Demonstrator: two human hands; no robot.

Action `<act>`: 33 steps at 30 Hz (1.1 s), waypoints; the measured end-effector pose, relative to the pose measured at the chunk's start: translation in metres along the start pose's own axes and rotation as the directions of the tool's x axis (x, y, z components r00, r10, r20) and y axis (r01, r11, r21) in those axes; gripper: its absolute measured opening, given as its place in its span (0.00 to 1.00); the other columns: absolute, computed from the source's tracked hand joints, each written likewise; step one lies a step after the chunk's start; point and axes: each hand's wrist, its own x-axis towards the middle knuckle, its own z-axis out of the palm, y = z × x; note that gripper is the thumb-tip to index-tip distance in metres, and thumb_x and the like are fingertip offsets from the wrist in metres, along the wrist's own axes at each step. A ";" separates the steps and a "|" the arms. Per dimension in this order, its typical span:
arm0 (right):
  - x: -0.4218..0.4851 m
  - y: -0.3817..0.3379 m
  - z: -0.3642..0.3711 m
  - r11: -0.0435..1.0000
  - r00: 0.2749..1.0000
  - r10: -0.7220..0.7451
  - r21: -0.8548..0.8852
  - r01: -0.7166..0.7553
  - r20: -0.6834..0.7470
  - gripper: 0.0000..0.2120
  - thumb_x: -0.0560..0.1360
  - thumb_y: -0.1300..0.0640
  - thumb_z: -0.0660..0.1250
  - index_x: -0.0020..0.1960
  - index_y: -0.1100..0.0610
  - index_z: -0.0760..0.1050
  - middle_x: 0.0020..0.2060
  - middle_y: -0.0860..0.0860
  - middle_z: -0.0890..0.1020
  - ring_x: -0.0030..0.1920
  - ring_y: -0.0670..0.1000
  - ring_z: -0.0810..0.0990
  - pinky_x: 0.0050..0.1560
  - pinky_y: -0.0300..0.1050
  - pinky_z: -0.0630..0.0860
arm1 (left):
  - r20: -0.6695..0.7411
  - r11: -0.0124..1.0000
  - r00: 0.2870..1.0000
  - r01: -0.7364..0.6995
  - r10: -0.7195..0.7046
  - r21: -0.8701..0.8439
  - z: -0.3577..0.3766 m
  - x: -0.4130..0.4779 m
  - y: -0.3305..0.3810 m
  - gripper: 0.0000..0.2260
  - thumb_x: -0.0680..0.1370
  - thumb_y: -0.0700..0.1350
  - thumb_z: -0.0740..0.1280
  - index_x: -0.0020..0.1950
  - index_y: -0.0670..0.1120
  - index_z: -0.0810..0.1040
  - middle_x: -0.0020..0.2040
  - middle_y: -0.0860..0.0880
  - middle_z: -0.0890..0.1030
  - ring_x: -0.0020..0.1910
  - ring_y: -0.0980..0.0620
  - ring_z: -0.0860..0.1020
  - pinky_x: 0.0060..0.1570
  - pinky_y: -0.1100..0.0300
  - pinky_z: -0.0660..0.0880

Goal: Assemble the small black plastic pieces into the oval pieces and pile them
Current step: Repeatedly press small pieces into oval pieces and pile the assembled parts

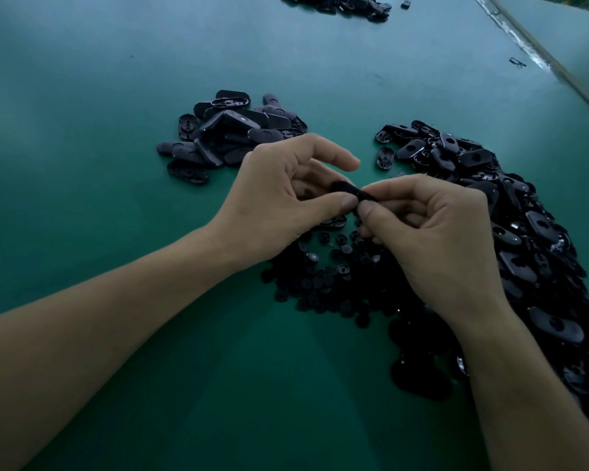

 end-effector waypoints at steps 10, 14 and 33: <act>-0.001 -0.002 0.002 0.998 0.999 0.002 -0.067 -0.004 -0.038 0.07 0.73 0.56 0.75 0.43 0.45 0.81 0.36 0.43 0.85 0.36 0.46 0.85 0.40 0.43 0.82 | 0.017 0.999 0.999 -0.028 0.027 0.028 0.002 0.001 0.002 0.12 0.73 0.33 0.75 0.52 0.47 0.83 0.44 0.51 0.86 0.42 0.56 0.85 0.46 0.63 0.81; -0.002 -0.003 0.005 0.998 0.995 -0.009 -0.061 0.003 -0.103 0.09 0.73 0.58 0.75 0.46 0.44 0.82 0.37 0.44 0.86 0.39 0.44 0.86 0.43 0.41 0.82 | -0.029 0.999 0.999 -0.035 0.036 0.032 0.002 0.001 0.001 0.11 0.73 0.34 0.76 0.50 0.48 0.82 0.43 0.48 0.86 0.42 0.54 0.85 0.45 0.62 0.82; -0.010 -0.008 0.030 0.922 0.926 -0.241 -0.367 0.125 -0.290 0.06 0.75 0.62 0.74 0.51 0.55 0.85 0.41 0.48 0.83 0.40 0.44 0.81 0.45 0.39 0.79 | -0.118 0.997 0.991 -0.062 0.068 0.056 0.003 -0.002 0.005 0.12 0.73 0.35 0.76 0.47 0.51 0.79 0.37 0.56 0.84 0.36 0.57 0.83 0.42 0.63 0.80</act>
